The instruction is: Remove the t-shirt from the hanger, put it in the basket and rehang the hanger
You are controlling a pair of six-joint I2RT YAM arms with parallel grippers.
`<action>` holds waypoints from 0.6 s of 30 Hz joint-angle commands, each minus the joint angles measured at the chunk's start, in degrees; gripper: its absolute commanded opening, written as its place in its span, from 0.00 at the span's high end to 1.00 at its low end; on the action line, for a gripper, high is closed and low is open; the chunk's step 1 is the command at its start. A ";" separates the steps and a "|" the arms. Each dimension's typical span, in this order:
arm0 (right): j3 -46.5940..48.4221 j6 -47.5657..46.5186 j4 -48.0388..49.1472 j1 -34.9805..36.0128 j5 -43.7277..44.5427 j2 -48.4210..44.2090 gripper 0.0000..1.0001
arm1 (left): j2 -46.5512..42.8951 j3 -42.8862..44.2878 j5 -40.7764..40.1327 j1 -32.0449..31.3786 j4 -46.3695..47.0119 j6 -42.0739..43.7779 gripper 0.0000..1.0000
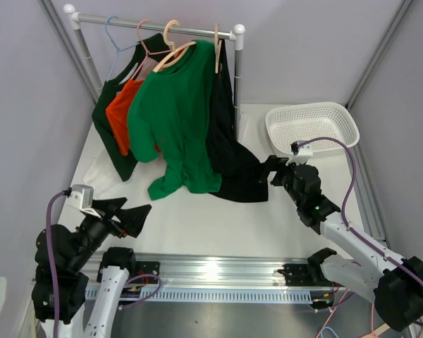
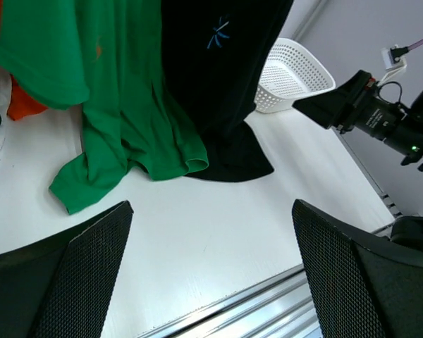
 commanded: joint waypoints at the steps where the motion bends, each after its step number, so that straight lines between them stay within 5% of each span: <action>1: 0.02 -0.19 3.50 0.49 0.12 -0.20 0.04 | -3.57 -2.32 -3.00 -0.27 0.24 1.00 0.01; 12: -0.69 1.13 0.95 0.58 6.37 -2.22 0.06 | -3.76 -7.16 -2.75 -0.27 9.19 -5.06 0.01; 18: -0.86 1.39 -0.01 0.67 6.54 -4.07 0.06 | 11.67 -0.40 5.70 -0.27 22.91 -4.45 0.01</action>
